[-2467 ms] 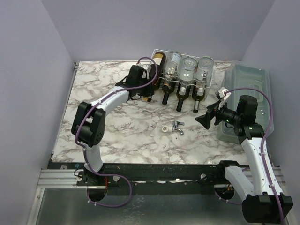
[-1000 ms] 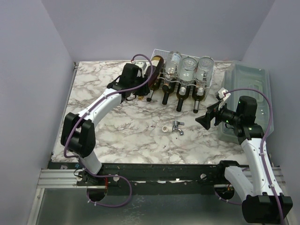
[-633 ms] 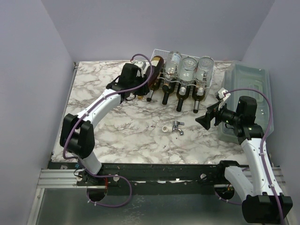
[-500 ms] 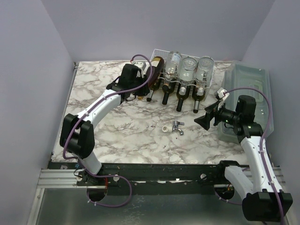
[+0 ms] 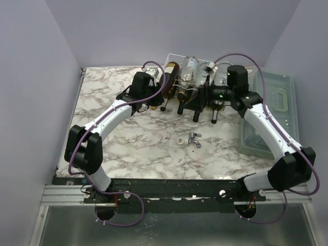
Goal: Take the wine bottle off the wine rack
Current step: Pick up the wine bottle from the wine rack.
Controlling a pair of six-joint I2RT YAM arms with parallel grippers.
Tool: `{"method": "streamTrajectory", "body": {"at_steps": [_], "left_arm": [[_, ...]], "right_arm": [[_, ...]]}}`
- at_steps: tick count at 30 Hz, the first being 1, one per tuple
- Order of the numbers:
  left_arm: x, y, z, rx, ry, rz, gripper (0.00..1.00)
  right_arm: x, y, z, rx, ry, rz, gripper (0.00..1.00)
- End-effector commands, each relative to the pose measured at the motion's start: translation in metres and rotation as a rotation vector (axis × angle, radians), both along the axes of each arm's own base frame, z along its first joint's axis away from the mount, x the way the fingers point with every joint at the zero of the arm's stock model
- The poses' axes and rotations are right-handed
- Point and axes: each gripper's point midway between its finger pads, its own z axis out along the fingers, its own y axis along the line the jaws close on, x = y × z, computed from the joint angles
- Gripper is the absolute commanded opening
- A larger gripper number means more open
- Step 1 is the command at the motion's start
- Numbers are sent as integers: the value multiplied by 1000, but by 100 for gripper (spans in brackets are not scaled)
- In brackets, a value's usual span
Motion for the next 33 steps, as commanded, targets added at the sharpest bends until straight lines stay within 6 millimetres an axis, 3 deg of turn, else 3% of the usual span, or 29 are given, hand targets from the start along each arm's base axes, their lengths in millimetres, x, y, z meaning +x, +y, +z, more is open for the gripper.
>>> {"method": "streamTrajectory", "body": {"at_steps": [1,5,10,13,22,33], "left_arm": [[28,1,142,-222,-424,77,0],[27,3,138,-241,-420,97,0],[25,3,131,-259,-408,108,0],[25,4,127,-271,-401,116,0],[23,5,119,-294,-392,133,0],[21,9,128,-301,-414,137,0]], "right_arm": [[43,43,35,92,87,-133,100],[102,62,38,161,217,-387,100],[144,81,20,181,362,-617,100],[151,91,14,229,408,-660,100],[174,92,-2,294,458,-834,97],[188,98,-48,203,486,-928,94]]}}
